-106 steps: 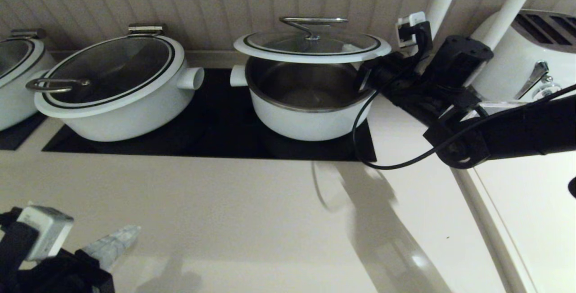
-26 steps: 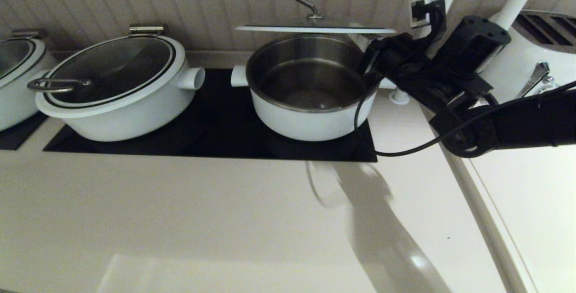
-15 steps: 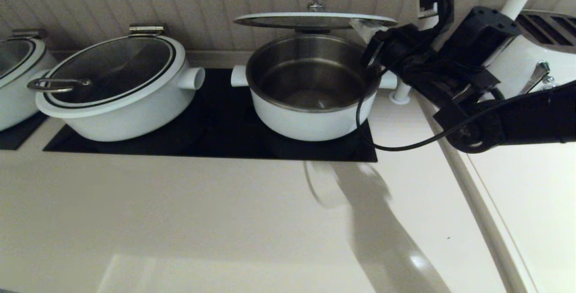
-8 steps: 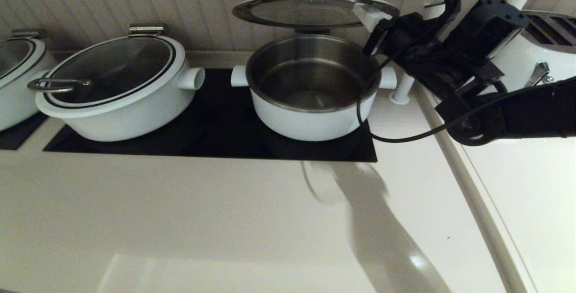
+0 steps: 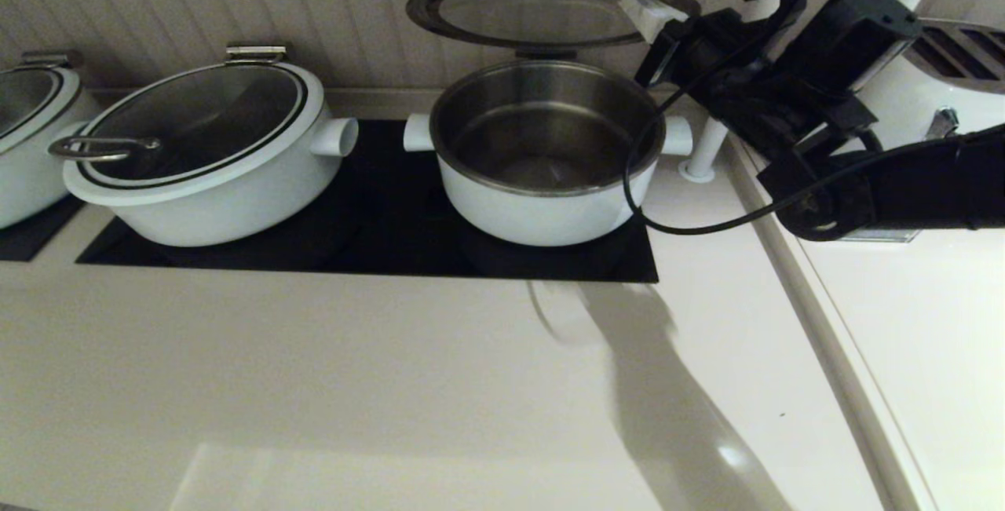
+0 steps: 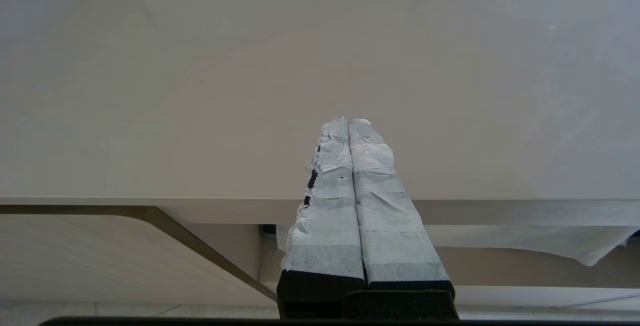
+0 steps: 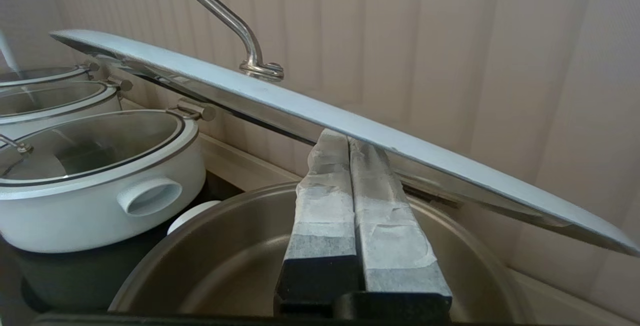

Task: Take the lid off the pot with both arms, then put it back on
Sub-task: Open the pot lid completely

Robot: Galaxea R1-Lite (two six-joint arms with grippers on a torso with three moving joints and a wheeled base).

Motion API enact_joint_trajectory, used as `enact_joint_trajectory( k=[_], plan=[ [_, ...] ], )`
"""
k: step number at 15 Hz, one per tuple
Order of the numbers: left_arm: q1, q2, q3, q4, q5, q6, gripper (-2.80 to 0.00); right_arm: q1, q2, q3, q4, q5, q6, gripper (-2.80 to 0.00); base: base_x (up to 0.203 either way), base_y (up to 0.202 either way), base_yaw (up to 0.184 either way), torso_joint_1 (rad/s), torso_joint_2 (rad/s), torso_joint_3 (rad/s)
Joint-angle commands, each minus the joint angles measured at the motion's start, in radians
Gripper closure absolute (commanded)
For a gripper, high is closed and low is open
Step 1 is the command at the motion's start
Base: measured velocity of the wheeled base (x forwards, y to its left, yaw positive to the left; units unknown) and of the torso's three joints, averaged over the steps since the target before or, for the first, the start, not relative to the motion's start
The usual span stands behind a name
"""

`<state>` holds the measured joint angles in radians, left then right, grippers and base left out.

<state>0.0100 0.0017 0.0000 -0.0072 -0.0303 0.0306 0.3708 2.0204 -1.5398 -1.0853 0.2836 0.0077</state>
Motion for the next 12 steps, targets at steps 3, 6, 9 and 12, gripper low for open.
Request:
enact_joint_trajectory(
  k=[3, 6, 9, 12],
  plan=[
    [0.001, -0.002, 0.0, 0.0, 0.0, 0.0, 0.0, -0.006, 0.027, -0.046, 0.012, 0.006, 0.0, 0.0, 0.0, 0.0, 0.0, 0.0, 0.0, 0.0],
    [0.001, -0.002, 0.0, 0.0, 0.0, 0.0, 0.0, -0.012, 0.03, -0.055, 0.012, 0.006, 0.0, 0.0, 0.0, 0.0, 0.0, 0.0, 0.0, 0.0],
    [0.0, -0.002, 0.0, 0.0, 0.0, 0.0, 0.0, -0.013, 0.029, -0.062, 0.01, 0.006, 0.0, 0.0, 0.0, 0.0, 0.0, 0.0, 0.0, 0.0],
    [0.001, -0.002, 0.0, 0.0, 0.0, 0.0, 0.0, -0.013, 0.027, -0.085, 0.014, 0.006, 0.0, 0.0, 0.0, 0.0, 0.0, 0.0, 0.0, 0.0]
  ],
)
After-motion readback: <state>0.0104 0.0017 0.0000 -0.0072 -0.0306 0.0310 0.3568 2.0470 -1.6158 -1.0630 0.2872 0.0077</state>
